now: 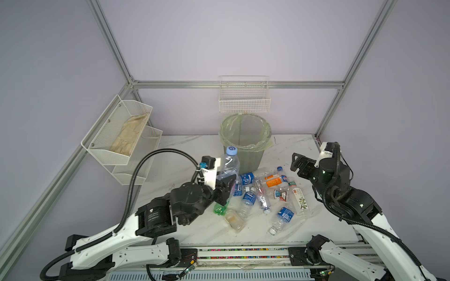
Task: Throw the plastic bottles in the bin
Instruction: 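Lift the clear bottle with the left gripper and carry it over the bin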
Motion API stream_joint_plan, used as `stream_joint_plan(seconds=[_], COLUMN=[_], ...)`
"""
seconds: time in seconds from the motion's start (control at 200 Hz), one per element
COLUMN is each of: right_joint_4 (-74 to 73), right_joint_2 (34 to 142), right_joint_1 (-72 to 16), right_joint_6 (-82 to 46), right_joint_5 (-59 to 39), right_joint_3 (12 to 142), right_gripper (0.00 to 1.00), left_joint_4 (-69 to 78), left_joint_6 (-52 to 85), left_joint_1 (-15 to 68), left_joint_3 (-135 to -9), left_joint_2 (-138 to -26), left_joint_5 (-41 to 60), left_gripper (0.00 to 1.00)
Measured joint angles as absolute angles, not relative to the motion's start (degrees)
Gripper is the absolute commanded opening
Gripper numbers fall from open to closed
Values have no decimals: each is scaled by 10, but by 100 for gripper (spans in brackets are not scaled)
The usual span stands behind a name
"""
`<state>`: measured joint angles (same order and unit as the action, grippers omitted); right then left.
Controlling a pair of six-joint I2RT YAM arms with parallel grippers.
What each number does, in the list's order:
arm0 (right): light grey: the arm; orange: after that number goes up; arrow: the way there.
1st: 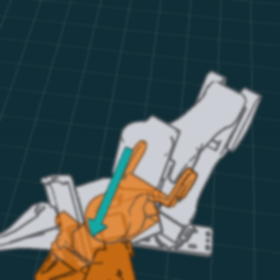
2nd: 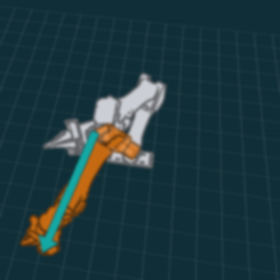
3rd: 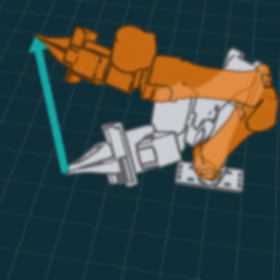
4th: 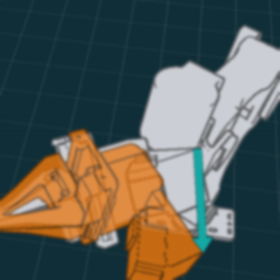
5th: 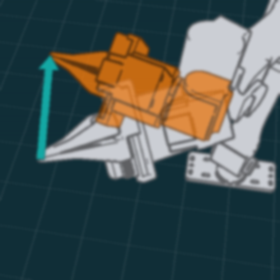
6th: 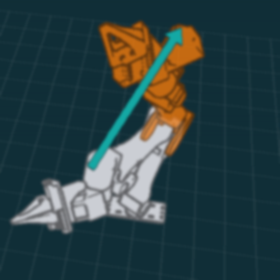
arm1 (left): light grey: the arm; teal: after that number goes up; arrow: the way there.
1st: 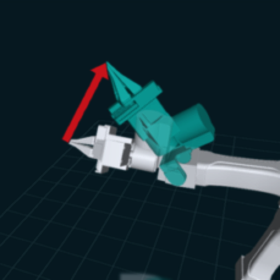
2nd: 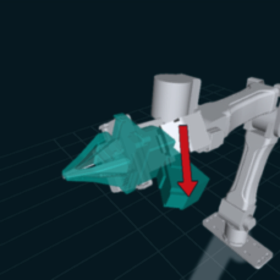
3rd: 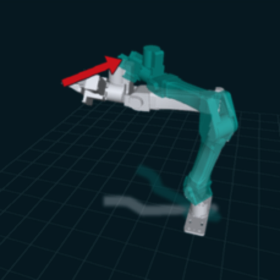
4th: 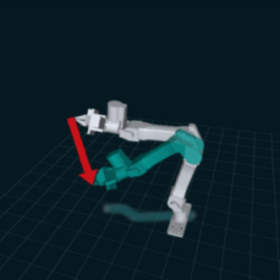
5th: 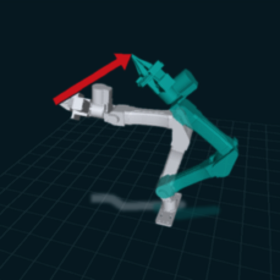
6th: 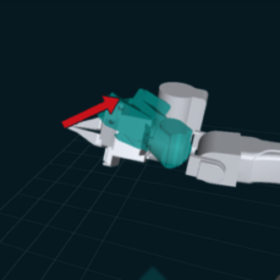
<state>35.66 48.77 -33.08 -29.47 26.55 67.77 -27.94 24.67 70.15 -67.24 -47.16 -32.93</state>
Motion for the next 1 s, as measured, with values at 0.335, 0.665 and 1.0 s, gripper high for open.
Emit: stream_joint_plan(seconds=[0.335, 0.665, 1.0], right_joint_4=[355, 354, 356], right_joint_2=[502, 499, 488], right_joint_1=[-331, -331, -331], right_joint_6=[-293, -293, -293], right_joint_5=[256, 245, 240], right_joint_3=[679, 680, 680], right_gripper=[97, 97, 97], left_joint_4=[-220, -194, -212], left_joint_6=[208, 77, 19], left_joint_1=[701, 701, 567], left_joint_3=[-627, -711, -1004], left_joint_2=[-342, -506, -726], left_joint_5=[-394, -425, -336], left_gripper=[38, 39, 39])
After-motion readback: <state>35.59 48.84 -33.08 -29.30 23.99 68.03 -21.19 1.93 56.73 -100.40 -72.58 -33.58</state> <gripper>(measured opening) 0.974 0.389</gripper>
